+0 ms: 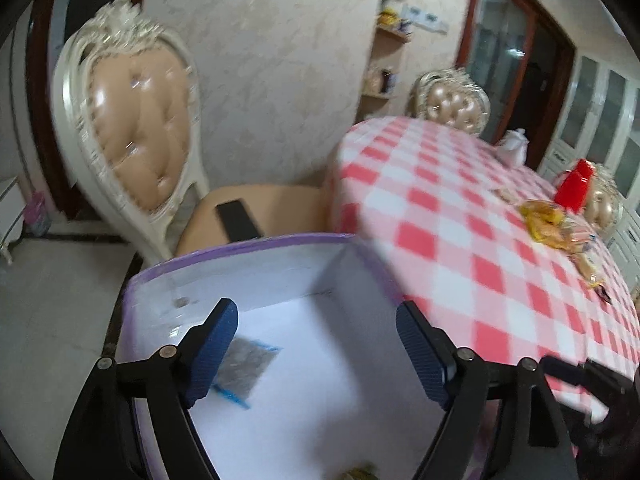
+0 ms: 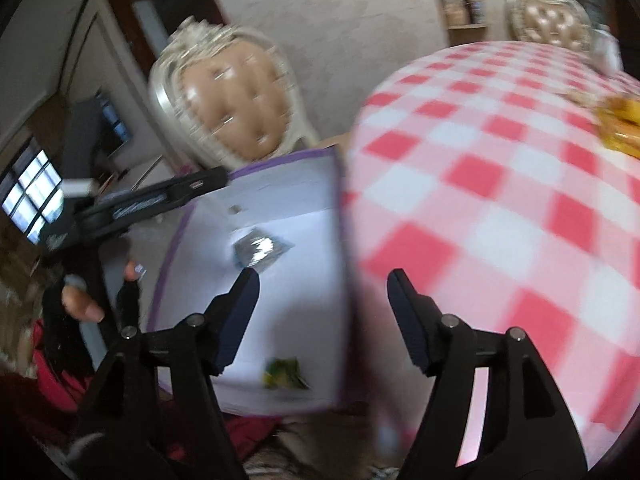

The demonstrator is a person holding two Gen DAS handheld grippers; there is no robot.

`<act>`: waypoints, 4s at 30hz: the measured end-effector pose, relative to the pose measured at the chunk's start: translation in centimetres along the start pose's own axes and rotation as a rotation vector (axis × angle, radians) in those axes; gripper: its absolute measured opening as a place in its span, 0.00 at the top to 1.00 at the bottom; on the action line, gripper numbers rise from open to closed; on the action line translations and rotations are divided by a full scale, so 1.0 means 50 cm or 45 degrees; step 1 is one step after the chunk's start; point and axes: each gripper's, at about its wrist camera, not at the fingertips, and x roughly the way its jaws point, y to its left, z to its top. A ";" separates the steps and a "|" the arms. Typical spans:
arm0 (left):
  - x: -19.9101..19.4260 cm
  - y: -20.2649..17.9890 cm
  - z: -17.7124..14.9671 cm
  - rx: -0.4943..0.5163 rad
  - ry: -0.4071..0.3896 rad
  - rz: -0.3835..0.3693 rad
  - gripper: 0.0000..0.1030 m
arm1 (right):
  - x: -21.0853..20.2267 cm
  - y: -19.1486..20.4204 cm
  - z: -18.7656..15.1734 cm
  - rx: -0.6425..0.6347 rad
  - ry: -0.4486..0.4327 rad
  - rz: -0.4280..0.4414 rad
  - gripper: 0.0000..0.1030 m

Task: Organize snacks
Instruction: 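Return to the table and grasp the dark chocolate bar with the right tool, then grasp the round cake bun in its clear wrapper with the left tool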

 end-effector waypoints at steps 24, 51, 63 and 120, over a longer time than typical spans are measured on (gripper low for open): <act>0.280 -0.845 0.028 0.377 0.289 -0.781 0.16 | -0.413 -0.776 -0.050 0.533 -0.192 -0.805 0.20; 0.401 -0.957 0.043 0.320 0.423 -0.931 0.16 | -0.289 -0.829 0.000 0.030 0.121 -0.617 0.72; 0.416 -1.060 0.045 0.036 0.496 -0.757 0.16 | -0.381 -0.896 -0.013 0.503 -0.092 -0.755 0.75; 0.317 -0.732 0.044 0.251 0.170 -0.456 0.35 | -0.282 -0.653 0.006 0.508 -0.286 -0.589 0.75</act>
